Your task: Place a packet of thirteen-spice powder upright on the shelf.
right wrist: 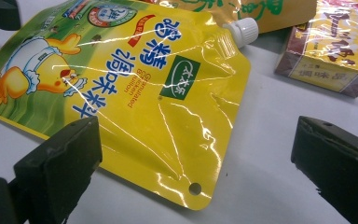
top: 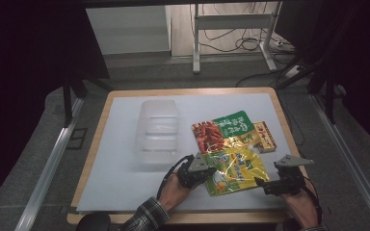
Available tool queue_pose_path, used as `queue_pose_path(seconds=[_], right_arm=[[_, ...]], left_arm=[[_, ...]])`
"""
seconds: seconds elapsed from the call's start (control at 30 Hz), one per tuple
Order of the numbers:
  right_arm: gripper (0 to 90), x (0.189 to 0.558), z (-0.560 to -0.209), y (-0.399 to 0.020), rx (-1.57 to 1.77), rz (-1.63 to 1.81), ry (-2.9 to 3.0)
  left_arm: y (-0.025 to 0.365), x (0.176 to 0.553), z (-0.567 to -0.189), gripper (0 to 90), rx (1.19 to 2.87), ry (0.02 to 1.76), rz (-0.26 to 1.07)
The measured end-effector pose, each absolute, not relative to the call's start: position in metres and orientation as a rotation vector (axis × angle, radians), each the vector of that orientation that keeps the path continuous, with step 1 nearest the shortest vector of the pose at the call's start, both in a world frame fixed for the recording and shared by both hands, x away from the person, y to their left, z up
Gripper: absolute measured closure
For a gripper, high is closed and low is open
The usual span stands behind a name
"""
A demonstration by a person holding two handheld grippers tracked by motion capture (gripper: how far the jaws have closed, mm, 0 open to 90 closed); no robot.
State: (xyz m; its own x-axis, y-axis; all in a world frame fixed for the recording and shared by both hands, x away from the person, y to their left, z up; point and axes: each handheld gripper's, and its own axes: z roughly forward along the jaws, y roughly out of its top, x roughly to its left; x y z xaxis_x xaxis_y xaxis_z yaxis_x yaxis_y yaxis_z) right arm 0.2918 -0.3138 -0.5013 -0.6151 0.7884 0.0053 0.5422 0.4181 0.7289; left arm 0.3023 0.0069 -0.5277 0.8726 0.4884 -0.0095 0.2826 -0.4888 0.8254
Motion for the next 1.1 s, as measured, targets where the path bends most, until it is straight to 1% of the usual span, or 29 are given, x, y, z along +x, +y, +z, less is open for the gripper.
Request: queue_pose_path(seconds=[0.07,0.13,0.23,0.37,0.43,0.57,0.87,1.1], right_arm=[[1.7,0.292,-0.501,-0.314,1.147,1.017,2.339],[1.7,0.292,-0.501,-0.314,1.151,1.026,2.338],[1.9,0.291,-0.500,-0.314,1.155,1.039,2.333],[1.9,0.291,-0.500,-0.314,1.161,1.049,2.334],[2.1,0.291,-0.500,-0.314,1.170,1.057,2.338],[2.0,0.292,-0.501,-0.314,1.195,1.074,2.349],[2.1,0.296,-0.506,-0.306,1.249,1.031,2.401],[2.7,0.305,-0.508,-0.304,1.312,1.075,2.425]], left_arm=[[0.005,0.302,-0.532,90.0,2.126,0.555,0.289],[0.007,0.303,-0.533,90.0,2.125,0.572,0.267],[0.008,0.301,-0.536,90.0,2.162,0.579,0.296],[0.010,0.301,-0.538,90.0,2.163,0.590,0.292],[0.009,0.298,-0.539,90.0,2.178,0.587,0.321],[0.011,0.297,-0.540,90.0,2.215,0.589,0.320],[0.014,0.298,-0.541,90.0,2.218,0.601,0.302],[0.014,0.297,-0.541,90.0,2.216,0.601,0.302]])
